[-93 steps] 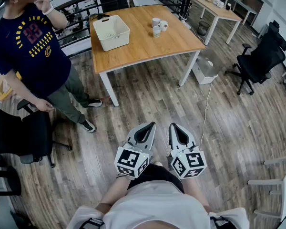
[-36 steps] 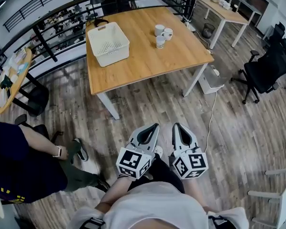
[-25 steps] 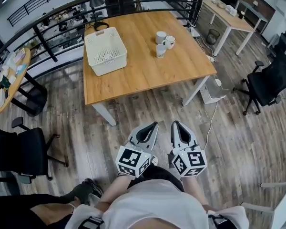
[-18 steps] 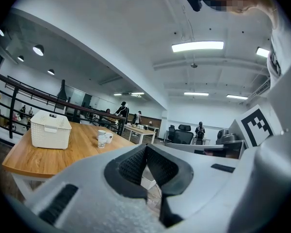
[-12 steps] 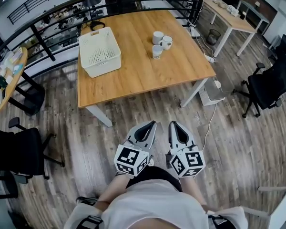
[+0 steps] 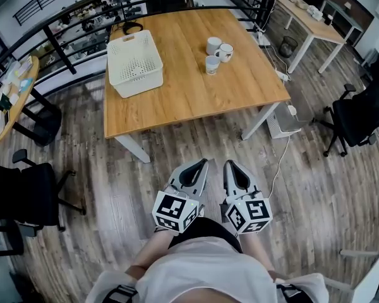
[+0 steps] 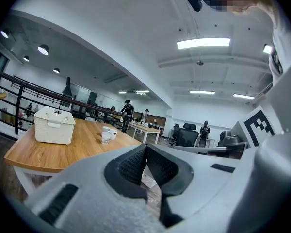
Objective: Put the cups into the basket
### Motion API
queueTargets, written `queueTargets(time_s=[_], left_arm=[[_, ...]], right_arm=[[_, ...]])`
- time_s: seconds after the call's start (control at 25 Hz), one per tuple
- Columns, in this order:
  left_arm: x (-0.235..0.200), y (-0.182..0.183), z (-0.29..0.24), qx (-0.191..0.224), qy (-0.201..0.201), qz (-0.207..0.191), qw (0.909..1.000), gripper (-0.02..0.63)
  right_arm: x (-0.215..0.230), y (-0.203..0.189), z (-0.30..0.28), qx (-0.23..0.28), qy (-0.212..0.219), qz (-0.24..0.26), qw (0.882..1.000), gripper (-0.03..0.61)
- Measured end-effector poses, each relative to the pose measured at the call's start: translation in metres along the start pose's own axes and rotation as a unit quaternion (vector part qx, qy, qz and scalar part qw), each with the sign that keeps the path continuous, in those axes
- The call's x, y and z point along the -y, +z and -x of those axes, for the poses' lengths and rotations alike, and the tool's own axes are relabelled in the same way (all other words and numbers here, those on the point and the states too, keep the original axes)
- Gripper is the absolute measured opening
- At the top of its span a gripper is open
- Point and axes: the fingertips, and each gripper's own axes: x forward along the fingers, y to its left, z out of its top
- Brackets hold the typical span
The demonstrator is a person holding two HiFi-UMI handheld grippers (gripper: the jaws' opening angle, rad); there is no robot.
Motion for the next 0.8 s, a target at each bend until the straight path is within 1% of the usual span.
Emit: queueTargets(time_s=[0.28, 0.44, 0.8], left_arm=[[-0.006, 0.01, -0.019, 0.005, -0.001, -0.003, 1.0, 0.009], [-0.014, 0.015, -0.034, 0.006, -0.003, -0.004, 1.0, 0.009], [-0.055, 0.025, -0.085, 0.003, -0.002, -0.002, 1.0, 0.009]], right_arm=[[0.015, 0.014, -0.012, 0.012, -0.003, 0.0, 1.0, 0.011], [0.024, 0.017, -0.027, 0.01, -0.006, 0.0, 1.0, 0.011], [0.048, 0.03, -0.086, 0.008, -0.008, 0.004, 1.0, 0.011]])
